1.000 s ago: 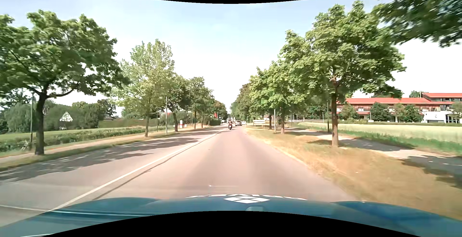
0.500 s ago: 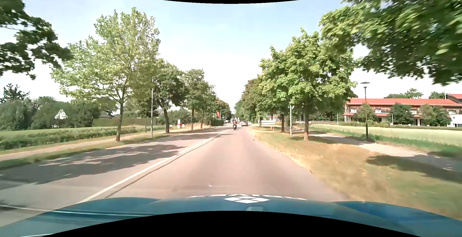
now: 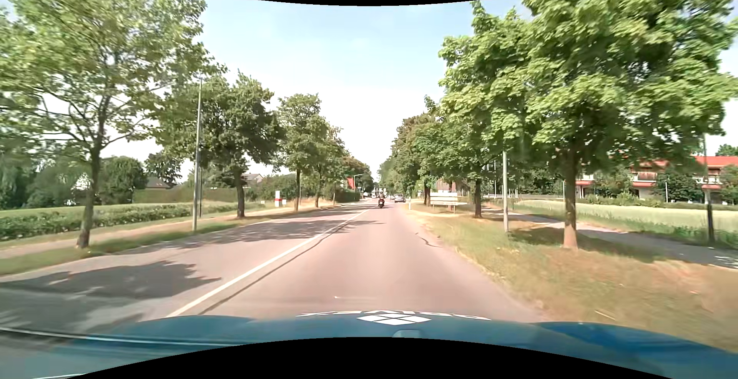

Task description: Follow the waypoints while adhering to traffic rules and regulations

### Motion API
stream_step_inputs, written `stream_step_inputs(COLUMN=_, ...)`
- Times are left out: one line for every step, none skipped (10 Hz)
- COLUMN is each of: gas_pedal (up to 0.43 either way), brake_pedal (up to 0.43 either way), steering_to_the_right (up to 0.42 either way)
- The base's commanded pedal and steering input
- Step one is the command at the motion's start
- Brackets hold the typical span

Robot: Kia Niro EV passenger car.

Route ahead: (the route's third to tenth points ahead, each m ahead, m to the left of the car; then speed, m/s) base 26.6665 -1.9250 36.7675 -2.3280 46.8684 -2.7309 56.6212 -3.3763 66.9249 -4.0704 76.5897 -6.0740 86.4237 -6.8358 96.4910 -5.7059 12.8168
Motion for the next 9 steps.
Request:
stream_step_inputs(gas_pedal=0.028, brake_pedal=0.000, steering_to_the_right=-0.004)
stream_step_inputs(gas_pedal=0.028, brake_pedal=0.000, steering_to_the_right=-0.004)
stream_step_inputs(gas_pedal=0.028, brake_pedal=0.000, steering_to_the_right=-0.002)
stream_step_inputs(gas_pedal=0.028, brake_pedal=0.000, steering_to_the_right=0.000)
stream_step_inputs(gas_pedal=0.028, brake_pedal=0.000, steering_to_the_right=0.001)
stream_step_inputs(gas_pedal=0.028, brake_pedal=0.000, steering_to_the_right=0.002)
stream_step_inputs(gas_pedal=0.028, brake_pedal=0.000, steering_to_the_right=0.004)
stream_step_inputs(gas_pedal=0.028, brake_pedal=0.000, steering_to_the_right=0.005)
stream_step_inputs(gas_pedal=0.028, brake_pedal=0.000, steering_to_the_right=0.009)
